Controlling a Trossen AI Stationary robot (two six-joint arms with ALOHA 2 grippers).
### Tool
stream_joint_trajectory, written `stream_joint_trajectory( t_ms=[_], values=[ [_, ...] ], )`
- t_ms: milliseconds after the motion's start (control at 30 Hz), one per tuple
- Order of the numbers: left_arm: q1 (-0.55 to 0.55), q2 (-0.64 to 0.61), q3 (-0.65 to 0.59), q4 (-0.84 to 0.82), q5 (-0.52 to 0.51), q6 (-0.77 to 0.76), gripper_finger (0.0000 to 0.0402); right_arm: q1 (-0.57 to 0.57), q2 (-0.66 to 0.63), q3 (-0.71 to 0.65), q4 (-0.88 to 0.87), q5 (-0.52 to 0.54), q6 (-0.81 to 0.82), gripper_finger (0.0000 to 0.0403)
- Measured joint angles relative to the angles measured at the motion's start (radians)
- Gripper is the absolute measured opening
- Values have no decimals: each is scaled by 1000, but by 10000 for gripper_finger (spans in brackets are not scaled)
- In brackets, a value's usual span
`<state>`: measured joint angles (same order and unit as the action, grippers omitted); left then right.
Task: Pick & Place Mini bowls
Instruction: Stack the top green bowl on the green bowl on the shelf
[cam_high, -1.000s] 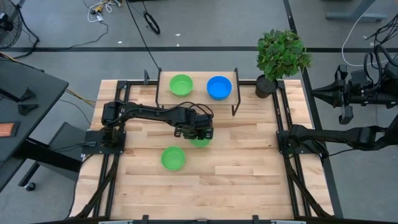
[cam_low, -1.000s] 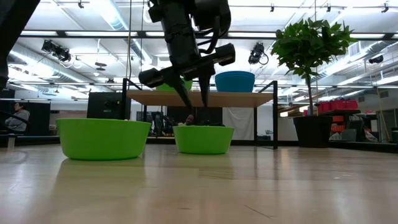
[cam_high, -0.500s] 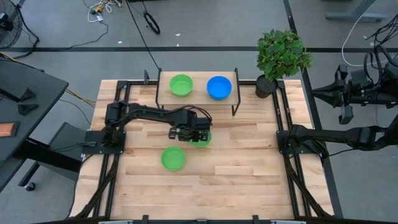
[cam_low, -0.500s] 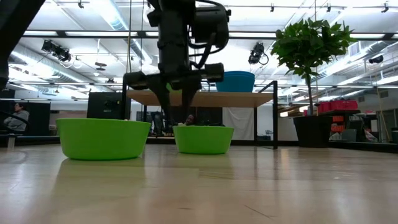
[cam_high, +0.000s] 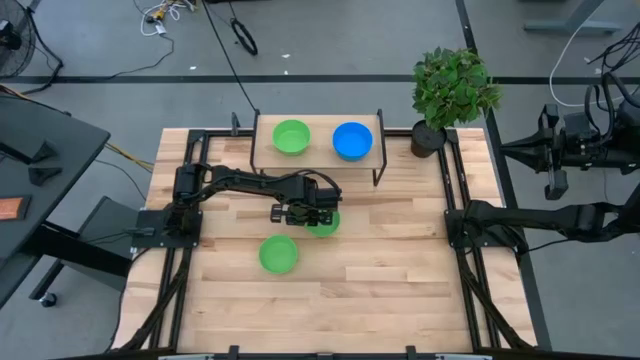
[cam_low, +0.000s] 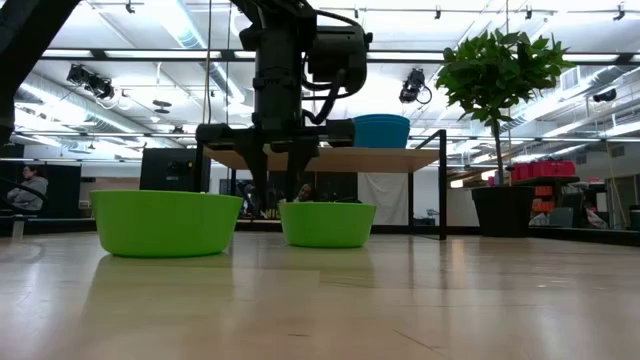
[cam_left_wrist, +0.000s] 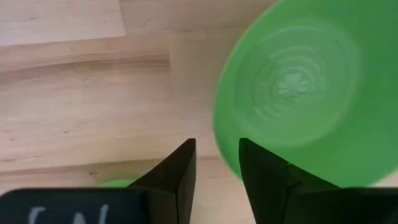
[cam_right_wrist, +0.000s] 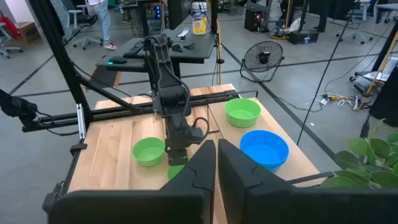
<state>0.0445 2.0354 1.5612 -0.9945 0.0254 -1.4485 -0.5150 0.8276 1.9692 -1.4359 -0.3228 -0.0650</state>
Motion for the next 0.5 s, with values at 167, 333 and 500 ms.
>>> stream_joint_trajectory(
  t_ms=[167,333,500],
  values=[
    [6,11,1,-3,5,14,126,0,0,0,0,0,0,23],
    [9,21,1,-6,25,20,125,0,0,0,0,0,0,23],
    [9,21,2,1,23,20,111,0,0,0,0,0,0,23]
  ],
)
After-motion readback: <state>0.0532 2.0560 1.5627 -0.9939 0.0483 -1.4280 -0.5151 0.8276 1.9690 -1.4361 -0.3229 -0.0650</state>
